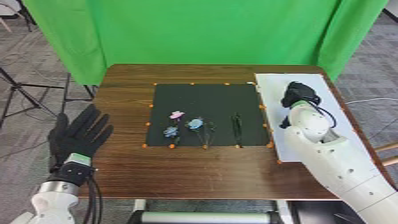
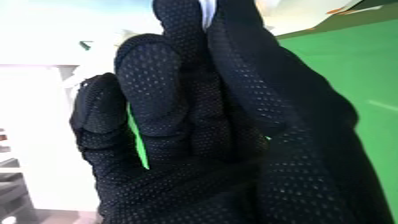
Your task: Arrange flowers
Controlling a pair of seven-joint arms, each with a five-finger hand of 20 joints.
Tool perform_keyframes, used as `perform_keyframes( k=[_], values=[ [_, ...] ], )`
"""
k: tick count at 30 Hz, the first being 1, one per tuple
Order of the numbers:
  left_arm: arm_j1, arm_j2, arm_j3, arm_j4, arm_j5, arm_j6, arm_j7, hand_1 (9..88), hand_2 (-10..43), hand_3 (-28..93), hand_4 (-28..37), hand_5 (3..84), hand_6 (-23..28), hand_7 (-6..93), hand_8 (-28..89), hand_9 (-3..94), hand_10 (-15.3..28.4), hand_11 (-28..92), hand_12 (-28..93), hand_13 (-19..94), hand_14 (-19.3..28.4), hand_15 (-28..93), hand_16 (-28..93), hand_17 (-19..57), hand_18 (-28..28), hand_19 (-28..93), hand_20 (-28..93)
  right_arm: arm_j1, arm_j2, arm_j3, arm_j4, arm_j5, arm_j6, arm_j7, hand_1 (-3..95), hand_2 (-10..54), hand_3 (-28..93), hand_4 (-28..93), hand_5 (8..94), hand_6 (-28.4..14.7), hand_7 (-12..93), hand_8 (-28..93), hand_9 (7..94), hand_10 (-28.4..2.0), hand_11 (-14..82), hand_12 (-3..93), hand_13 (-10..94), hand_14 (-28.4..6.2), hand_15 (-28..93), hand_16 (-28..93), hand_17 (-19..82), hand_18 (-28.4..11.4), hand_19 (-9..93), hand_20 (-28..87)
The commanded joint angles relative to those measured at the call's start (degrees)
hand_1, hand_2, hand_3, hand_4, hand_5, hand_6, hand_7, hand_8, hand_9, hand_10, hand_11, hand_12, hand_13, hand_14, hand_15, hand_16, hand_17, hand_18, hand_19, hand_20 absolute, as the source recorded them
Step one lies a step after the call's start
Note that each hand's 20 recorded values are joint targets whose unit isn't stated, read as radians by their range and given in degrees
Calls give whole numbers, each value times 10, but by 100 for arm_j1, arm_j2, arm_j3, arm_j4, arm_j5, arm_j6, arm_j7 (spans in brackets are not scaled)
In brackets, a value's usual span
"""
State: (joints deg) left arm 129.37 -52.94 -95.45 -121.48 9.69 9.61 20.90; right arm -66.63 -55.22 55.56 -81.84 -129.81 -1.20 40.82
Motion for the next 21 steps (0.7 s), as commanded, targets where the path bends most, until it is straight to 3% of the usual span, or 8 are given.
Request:
perform_keyframes(
  k=[1, 9, 10, 11, 12, 21],
  values=[
    [46, -56, -36, -25, 66, -19, -87, 240, 143, 657, -283, 387, 64, 168, -99, 311, 112, 163, 94, 197, 122, 288, -82, -70, 127, 310, 85, -729, 137, 243, -859, -292, 476, -13, 632, -32, 631, -283, 719, -1, 307, 50, 838, -79, 78, 372, 705, -85, 617, 351, 377, -205, 860, 389],
    [37, -15, -48, -42, -3, 90, 36, 240, 145, 659, -283, 388, 64, 169, -99, 313, 111, 165, 94, 200, 124, 291, -83, -70, 127, 312, 85, -1076, 342, 340, -2305, -535, 749, -487, 588, -39, 715, -283, 729, -8, 308, 60, 840, -81, 94, 365, 716, -84, 611, 368, 390, -216, 873, 390],
    [65, -14, -50, -62, -29, 124, 75, 240, 145, 658, -283, 388, 64, 169, -99, 313, 111, 165, 94, 201, 124, 293, -83, -69, 127, 312, 85, -1059, 286, 257, -2385, -528, 804, -615, 580, -41, 728, -283, 728, -8, 309, 64, 840, -83, 97, 366, 717, -84, 610, 370, 391, -217, 874, 389],
    [44, -37, -64, -54, -14, 127, -1, 240, 146, 659, -283, 389, 64, 170, -99, 313, 111, 165, 93, 202, 124, 294, -83, -69, 127, 312, 85, -1088, 256, 235, -2445, -541, 788, -661, 574, -42, 734, -283, 727, -8, 311, 68, 840, -85, 100, 366, 718, -85, 610, 371, 392, -218, 874, 388],
    [60, 25, -44, -61, -57, 131, 75, 240, 146, 659, -283, 390, 64, 171, -99, 315, 112, 166, 93, 203, 123, 294, -84, -69, 127, 312, 85, -1049, 172, 158, -2498, -527, 745, -783, 570, -43, 735, -283, 727, -8, 312, 70, 839, -86, 103, 368, 718, -86, 609, 371, 392, -219, 875, 388],
    [-103, -25, 15, 6, 9, 114, -103, 243, 149, 661, -283, 393, 64, 175, -101, 320, 112, 172, 91, 206, 124, 302, -85, -69, 127, 316, 86, -889, -404, -422, -2542, -588, 610, -1128, 564, -52, 731, -283, 723, -13, 329, 80, 838, -88, 115, 377, 711, -88, 616, 364, 391, -220, 879, 385]
  ],
)
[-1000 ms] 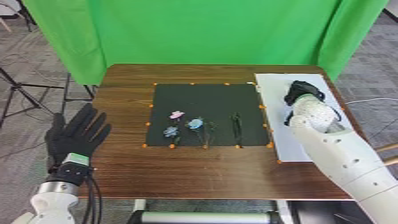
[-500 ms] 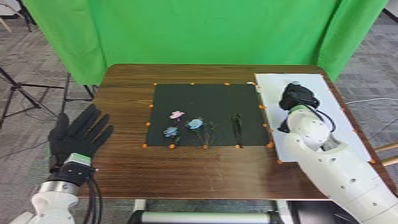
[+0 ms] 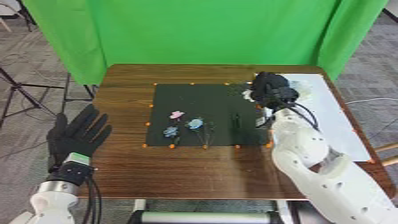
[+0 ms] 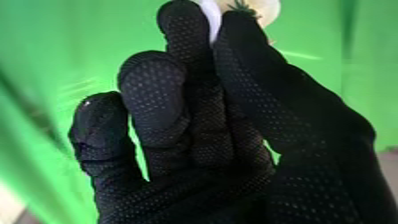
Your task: Arrange flowers
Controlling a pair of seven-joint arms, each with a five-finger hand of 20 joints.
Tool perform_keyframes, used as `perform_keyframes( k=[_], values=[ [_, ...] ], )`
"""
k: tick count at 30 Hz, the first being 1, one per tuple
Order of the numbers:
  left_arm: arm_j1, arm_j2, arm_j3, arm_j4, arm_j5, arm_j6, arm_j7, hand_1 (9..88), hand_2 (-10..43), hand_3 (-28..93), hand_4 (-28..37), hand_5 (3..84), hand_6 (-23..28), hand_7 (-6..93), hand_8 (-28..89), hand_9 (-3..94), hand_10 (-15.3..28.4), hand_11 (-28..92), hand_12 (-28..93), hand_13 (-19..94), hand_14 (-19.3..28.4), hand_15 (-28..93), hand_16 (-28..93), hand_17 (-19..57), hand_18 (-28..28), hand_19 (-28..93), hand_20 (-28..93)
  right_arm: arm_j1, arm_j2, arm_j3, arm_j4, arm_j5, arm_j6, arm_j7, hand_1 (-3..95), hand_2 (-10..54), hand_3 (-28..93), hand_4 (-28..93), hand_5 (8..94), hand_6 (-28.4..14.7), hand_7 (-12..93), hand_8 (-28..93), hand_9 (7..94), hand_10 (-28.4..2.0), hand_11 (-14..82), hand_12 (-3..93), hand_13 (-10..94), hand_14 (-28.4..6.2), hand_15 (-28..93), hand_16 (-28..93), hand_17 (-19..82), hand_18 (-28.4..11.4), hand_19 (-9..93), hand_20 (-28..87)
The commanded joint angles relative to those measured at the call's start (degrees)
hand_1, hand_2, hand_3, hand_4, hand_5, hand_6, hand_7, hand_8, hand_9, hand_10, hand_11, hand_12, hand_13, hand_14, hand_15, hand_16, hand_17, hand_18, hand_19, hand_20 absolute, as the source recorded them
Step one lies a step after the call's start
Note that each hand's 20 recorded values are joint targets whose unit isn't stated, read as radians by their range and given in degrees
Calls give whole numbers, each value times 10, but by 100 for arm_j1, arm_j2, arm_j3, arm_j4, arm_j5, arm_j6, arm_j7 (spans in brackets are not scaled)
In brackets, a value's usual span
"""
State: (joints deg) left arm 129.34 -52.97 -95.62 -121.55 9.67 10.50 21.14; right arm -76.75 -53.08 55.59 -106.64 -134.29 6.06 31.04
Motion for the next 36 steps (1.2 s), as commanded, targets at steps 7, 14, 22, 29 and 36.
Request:
perform_keyframes(
  k=[7, 14, 22, 29, 36],
  values=[
    [-186, -8, 86, 45, 180, 102, -270, 244, 151, 662, -283, 394, 65, 176, -102, 320, 112, 174, 90, 207, 123, 303, -87, -69, 126, 317, 85, -94, -769, -481, -92, -626, -403, -191, 565, -55, 730, -283, 723, -15, 333, 71, 838, -90, 116, 377, 711, -88, 619, 361, 390, -221, 882, 386],
    [-223, -40, 54, 82, 373, -183, -467, 249, 156, 654, -283, 393, 64, 174, -103, 317, 112, 174, 88, 204, 124, 303, -89, -69, 125, 318, 84, -200, -920, -625, 109, -730, -151, -285, 567, -57, 729, -283, 722, -16, 334, 54, 836, -91, 112, 377, 710, -88, 618, 364, 388, -221, 884, 387],
    [-442, -119, 184, 159, 358, -288, -622, 254, 162, 645, -283, 389, 59, 175, -103, 313, 111, 170, 87, 200, 122, 301, -90, -69, 125, 318, 83, -123, -1137, -774, 418, -834, -36, -136, 581, -65, 722, -283, 724, -16, 324, 31, 841, -89, 93, 371, 710, -86, 616, 373, 388, -220, 884, 388],
    [-455, -154, 182, 177, 368, -239, -679, 254, 165, 646, -283, 388, 59, 176, -103, 312, 109, 166, 87, 197, 120, 297, -88, -69, 124, 318, 83, -98, -1300, -880, 774, -910, 238, -108, 592, -65, 721, -283, 720, -13, 312, 21, 832, -88, 77, 364, 707, -77, 602, 390, 387, -216, 882, 387],
    [-391, -131, 127, 122, 323, -157, -633, 256, 167, 645, -283, 396, 62, 174, -103, 331, 109, 176, 89, 209, 126, 309, -87, -69, 125, 322, 83, -250, -1288, -898, 671, -1054, 353, -152, 564, -77, 740, -283, 700, -20, 299, 11, 791, -97, 78, 344, 676, -80, 575, 409, 366, -217, 850, 376]
  ],
)
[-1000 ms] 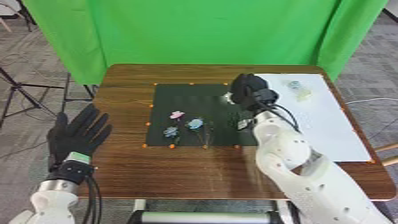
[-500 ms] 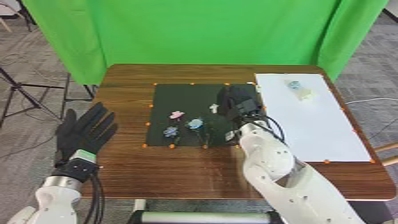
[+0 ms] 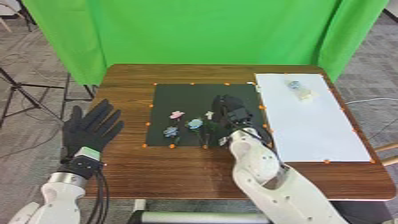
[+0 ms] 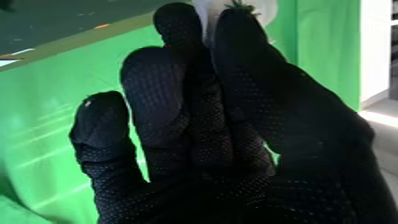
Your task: Arrange flowers
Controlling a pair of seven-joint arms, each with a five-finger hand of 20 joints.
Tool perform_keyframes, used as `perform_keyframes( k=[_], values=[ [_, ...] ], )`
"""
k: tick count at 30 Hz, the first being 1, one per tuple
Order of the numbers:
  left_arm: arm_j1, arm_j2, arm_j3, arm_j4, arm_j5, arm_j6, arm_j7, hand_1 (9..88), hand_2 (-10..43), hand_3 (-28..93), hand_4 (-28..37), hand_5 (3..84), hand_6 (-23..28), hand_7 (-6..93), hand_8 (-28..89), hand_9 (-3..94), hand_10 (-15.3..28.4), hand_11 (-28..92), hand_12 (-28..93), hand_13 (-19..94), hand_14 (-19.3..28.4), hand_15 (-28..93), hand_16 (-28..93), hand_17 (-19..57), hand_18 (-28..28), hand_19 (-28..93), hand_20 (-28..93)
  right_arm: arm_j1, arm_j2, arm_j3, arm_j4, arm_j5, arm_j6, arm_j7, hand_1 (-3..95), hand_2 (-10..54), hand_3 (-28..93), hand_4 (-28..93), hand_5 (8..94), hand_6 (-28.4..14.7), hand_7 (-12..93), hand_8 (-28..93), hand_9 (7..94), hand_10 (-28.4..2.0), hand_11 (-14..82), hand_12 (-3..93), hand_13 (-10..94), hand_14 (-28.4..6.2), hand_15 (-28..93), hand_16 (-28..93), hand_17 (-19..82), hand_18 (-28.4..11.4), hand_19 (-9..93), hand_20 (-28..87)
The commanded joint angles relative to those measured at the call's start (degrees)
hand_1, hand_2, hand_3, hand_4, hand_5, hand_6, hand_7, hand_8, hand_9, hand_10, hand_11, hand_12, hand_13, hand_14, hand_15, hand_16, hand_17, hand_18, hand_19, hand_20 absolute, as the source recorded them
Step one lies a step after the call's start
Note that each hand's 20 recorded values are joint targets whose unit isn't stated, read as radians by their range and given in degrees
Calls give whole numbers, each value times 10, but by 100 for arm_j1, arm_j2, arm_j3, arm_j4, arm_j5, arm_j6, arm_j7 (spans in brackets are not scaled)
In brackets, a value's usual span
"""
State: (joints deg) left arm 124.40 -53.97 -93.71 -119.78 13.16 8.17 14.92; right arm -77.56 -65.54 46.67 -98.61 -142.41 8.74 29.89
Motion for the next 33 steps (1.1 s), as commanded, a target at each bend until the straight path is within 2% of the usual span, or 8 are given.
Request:
perform_keyframes(
  k=[1, 5, 6, 8, 15, 21, 28, 33],
  values=[
    [105, -26, -62, -54, -57, 81, 14, 257, 168, 645, -283, 398, 62, 174, -104, 334, 109, 176, 89, 212, 127, 311, -87, -69, 125, 322, 83, -189, -43, 8, -167, -190, 20, -35, 562, -80, 743, -283, 694, -22, 297, 10, 777, -100, 90, 325, 671, -80, 575, 411, 363, -219, 844, 374],
    [131, -43, -77, -61, -111, 68, 15, 254, 169, 648, -283, 398, 62, 175, -104, 339, 109, 177, 88, 216, 130, 319, -88, -69, 125, 323, 82, -264, -51, 94, -292, -73, -320, -50, 537, -94, 773, -283, 635, -27, 275, -21, 635, -141, 163, 167, 635, -84, 599, 391, 343, -225, 816, 358],
    [157, -30, -71, -70, -123, 79, 85, 255, 169, 647, -283, 399, 61, 176, -104, 340, 109, 177, 88, 215, 129, 318, -89, -69, 125, 323, 82, -237, -54, 78, -299, -31, -365, -44, 535, -95, 774, -283, 631, -27, 269, -25, 628, -142, 163, 162, 633, -85, 601, 388, 342, -225, 815, 357],
    [214, -40, -88, -99, -128, 84, 100, 256, 170, 647, -283, 399, 61, 177, -104, 340, 109, 177, 87, 215, 129, 320, -90, -69, 125, 323, 82, -266, -74, 120, -350, 73, -527, -41, 533, -95, 773, -283, 629, -27, 265, -26, 621, -143, 162, 158, 632, -85, 604, 383, 340, -227, 815, 357],
    [180, -37, -75, -83, -122, 89, 78, 254, 171, 648, -283, 399, 61, 179, -105, 341, 111, 178, 87, 217, 130, 324, -91, -70, 125, 326, 82, -329, -104, 204, -495, 237, -796, -47, 517, -95, 775, -283, 628, -28, 254, -31, 629, -146, 163, 156, 641, -93, 619, 365, 342, -230, 822, 361],
    [193, -36, -64, -95, -195, 142, 133, 255, 171, 649, -283, 399, 61, 179, -105, 341, 113, 177, 87, 218, 130, 326, -93, -70, 125, 327, 82, -320, -71, 239, -596, 214, -729, -6, 510, -95, 780, -283, 625, -29, 234, -43, 627, -145, 161, 156, 641, -93, 623, 358, 343, -231, 825, 362],
    [335, -30, -162, -156, -196, 183, 267, 255, 172, 650, -283, 401, 61, 181, -105, 342, 114, 179, 87, 220, 130, 328, -93, -70, 125, 329, 81, -338, 241, 386, -906, -49, -1410, 225, 540, -95, 747, -283, 599, -28, 212, -134, 592, -146, 150, 153, 637, -85, 614, 372, 344, -234, 847, 372],
    [424, -10, -211, -192, -196, 218, 327, 254, 173, 650, -283, 401, 61, 181, -105, 341, 114, 178, 87, 220, 131, 328, -94, -70, 125, 329, 80, -421, 378, 444, -962, -102, -1576, 404, 491, -95, 748, -283, 604, -36, 196, -126, 603, -150, 158, 160, 645, -111, 674, 304, 351, -239, 871, 396]
  ],
)
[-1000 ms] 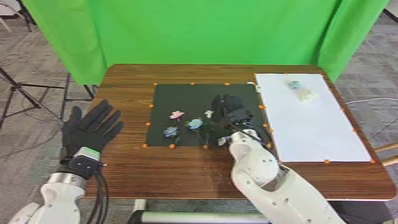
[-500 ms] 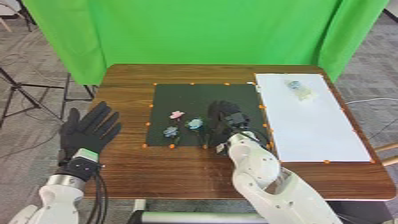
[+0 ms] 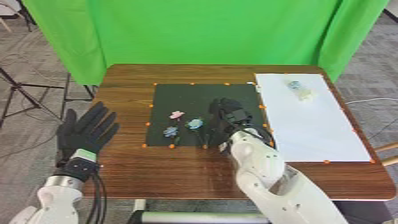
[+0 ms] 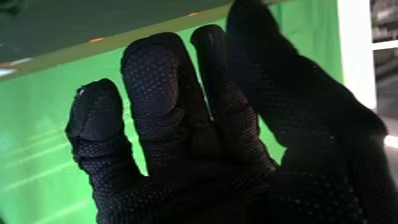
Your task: Arrange flowers
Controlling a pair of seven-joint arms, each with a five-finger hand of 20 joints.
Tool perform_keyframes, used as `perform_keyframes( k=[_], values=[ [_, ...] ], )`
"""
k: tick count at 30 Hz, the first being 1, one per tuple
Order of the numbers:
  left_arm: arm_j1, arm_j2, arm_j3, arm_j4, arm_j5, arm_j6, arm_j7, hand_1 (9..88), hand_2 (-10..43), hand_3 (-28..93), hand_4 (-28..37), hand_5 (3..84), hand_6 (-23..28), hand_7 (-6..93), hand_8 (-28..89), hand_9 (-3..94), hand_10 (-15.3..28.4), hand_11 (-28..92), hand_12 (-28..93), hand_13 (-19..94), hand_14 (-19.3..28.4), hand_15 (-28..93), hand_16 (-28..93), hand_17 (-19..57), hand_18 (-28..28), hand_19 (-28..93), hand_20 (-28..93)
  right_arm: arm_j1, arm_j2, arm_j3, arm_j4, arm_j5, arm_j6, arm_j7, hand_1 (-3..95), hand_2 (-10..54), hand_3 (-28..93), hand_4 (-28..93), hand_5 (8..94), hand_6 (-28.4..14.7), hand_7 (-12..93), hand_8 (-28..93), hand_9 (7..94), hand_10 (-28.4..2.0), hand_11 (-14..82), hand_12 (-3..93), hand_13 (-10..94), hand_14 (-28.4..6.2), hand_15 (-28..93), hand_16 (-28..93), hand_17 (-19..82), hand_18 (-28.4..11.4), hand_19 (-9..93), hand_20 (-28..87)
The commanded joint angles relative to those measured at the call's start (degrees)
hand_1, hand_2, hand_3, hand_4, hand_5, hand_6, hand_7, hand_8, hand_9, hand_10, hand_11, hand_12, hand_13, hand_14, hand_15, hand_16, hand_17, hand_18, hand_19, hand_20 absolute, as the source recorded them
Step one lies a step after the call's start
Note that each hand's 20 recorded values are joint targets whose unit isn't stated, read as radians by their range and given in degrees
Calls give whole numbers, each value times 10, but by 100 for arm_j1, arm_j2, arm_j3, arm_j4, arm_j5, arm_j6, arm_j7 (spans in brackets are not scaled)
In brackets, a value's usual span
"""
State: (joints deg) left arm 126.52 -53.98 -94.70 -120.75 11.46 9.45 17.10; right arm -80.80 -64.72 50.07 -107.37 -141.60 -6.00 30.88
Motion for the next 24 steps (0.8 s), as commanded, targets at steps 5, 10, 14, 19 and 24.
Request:
perform_keyframes(
  k=[5, 10, 14, 19, 24],
  values=[
    [117, -21, -61, -52, 26, 73, 28, 254, 172, 651, -283, 401, 62, 181, -106, 341, 113, 179, 87, 220, 130, 329, -94, -70, 125, 329, 79, -172, 193, 94, 82, -206, -209, 286, 526, -95, 645, -283, 618, -46, 179, -119, 620, -152, 161, 162, 653, -113, 700, 272, 361, -241, 882, 402],
    [19, -53, -47, -6, 90, 74, -117, 253, 172, 654, -283, 401, 62, 181, -105, 341, 113, 179, 86, 220, 130, 328, -94, -70, 125, 329, 78, -229, 50, 57, 243, -248, -269, 233, 636, -95, 413, -283, 621, -46, 177, -117, 641, -151, 168, 167, 665, -106, 709, 279, 369, -240, 893, 414],
    [-19, -21, -5, 17, 75, 54, -136, 255, 172, 651, -283, 400, 61, 181, -106, 341, 113, 179, 86, 219, 129, 327, -94, -70, 126, 330, 78, -214, 28, -21, 350, -312, -193, 255, 763, -95, 136, -263, 631, -38, 180, -112, 672, -141, 188, 183, 672, -101, 725, 298, 370, -231, 897, 441],
    [7, 10, 20, -1, 48, 76, -51, 254, 172, 653, -283, 401, 61, 182, -106, 340, 114, 179, 86, 219, 129, 327, -94, -70, 125, 329, 78, -167, 63, -143, 431, -406, 86, 306, 707, -95, 355, -280, 672, -15, 231, -94, 766, -109, 161, 300, 717, -88, 733, 331, 410, -236, 927, 461],
    [79, 6, 16, -33, 27, 94, 18, 254, 173, 652, -283, 400, 61, 182, -106, 340, 113, 180, 86, 219, 129, 329, -93, -69, 125, 328, 78, -146, 114, -232, 483, -495, 656, 286, 638, -95, 649, -283, 729, -11, 286, 27, 851, -88, 103, 390, 761, -75, 727, 344, 451, -233, 932, 494]
  ],
)
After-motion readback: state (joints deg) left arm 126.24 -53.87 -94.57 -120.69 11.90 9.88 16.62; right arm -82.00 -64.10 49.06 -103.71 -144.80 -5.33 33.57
